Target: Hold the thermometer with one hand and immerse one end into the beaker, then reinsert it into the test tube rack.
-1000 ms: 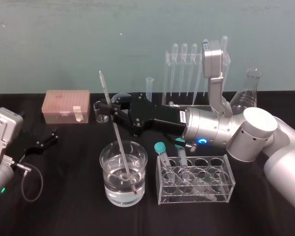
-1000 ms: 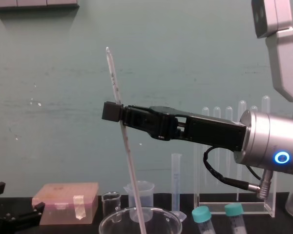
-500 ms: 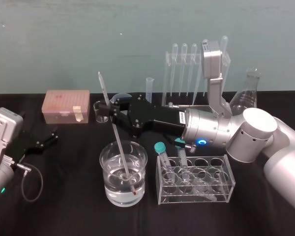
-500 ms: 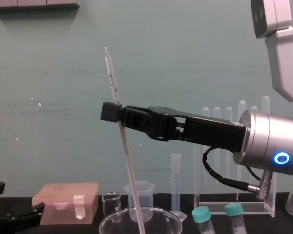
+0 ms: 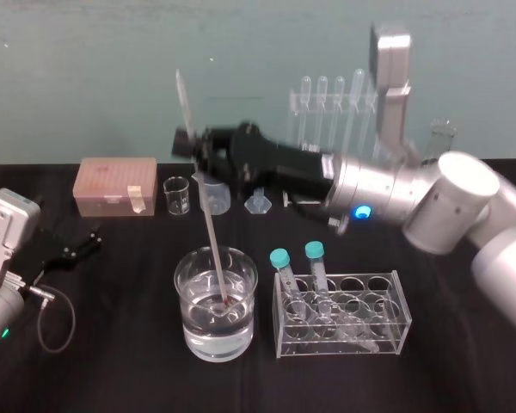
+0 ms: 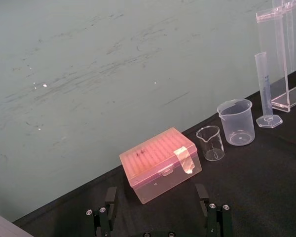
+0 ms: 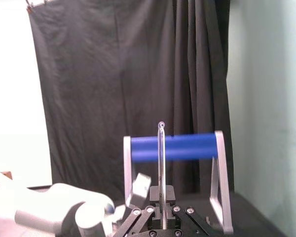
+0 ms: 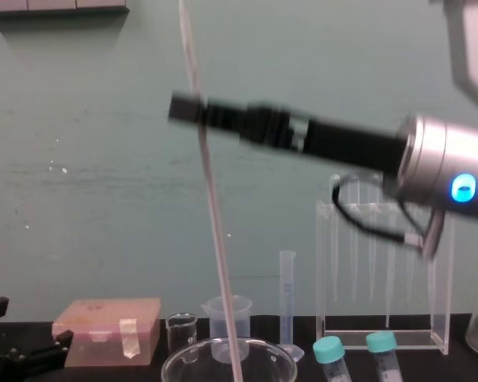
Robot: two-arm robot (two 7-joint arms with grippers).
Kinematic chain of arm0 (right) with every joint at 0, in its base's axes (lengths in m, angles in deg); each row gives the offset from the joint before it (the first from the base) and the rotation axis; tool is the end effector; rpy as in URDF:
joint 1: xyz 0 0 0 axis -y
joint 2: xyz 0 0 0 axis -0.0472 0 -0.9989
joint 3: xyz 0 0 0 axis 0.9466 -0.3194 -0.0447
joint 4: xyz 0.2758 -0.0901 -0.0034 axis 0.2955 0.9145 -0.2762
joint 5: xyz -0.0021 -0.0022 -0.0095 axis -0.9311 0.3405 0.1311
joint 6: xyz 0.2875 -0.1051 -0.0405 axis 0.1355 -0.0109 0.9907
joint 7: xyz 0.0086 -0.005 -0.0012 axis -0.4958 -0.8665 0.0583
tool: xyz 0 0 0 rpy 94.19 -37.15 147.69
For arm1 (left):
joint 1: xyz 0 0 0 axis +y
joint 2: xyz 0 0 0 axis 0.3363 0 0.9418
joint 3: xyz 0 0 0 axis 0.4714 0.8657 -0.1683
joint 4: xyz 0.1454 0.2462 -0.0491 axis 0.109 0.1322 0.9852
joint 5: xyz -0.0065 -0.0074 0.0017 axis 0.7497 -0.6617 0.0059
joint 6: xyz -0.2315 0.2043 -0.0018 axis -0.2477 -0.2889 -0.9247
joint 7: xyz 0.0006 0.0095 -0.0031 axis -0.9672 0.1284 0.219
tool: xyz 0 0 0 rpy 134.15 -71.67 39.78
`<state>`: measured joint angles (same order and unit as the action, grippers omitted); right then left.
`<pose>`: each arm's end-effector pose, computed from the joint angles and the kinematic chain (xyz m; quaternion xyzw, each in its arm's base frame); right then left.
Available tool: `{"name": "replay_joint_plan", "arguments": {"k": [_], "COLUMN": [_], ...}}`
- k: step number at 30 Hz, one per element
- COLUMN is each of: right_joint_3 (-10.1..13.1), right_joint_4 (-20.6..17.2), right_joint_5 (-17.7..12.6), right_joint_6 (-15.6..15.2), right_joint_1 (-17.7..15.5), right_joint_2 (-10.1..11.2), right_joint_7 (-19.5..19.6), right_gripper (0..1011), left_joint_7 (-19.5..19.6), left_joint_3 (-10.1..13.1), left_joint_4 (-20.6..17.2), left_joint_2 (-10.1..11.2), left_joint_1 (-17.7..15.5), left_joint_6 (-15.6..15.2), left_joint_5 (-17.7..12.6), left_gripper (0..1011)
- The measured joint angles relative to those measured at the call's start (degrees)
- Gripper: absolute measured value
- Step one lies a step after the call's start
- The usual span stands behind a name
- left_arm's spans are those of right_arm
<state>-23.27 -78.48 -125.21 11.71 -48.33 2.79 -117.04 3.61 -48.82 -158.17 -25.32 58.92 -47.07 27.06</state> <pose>0.4639 0.0381 -0.1841 0.1158 -0.0047 -0.0483 0.9921 0.3580 0.0827 -0.3022 0.1414 -0.1324 0.5799 0.7913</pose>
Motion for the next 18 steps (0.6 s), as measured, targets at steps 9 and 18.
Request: {"name": "replay_joint_plan", "arguments": {"k": [9,18], "right_joint_3": [3.29,4.96], "right_joint_4": [-5.3,-7.4], "right_joint_5": [-4.46,-5.11], "right_joint_6": [-3.07,-3.62], "right_joint_1": [4.58,8.03], "right_joint_2": [1.67,3.99], "right_joint_7": [1.52,4.44], "right_gripper": [57,57], "left_joint_7": [0.0,0.0], "left_joint_3": [0.0,0.0], "left_joint_4": [0.0,0.0], "left_joint_2": [0.0,0.0], "left_joint_1": [0.0,0.0], "left_joint_6": [-0.01,0.0], "left_joint_5": [0.0,0.0], "left_gripper": [1008,1008]}}
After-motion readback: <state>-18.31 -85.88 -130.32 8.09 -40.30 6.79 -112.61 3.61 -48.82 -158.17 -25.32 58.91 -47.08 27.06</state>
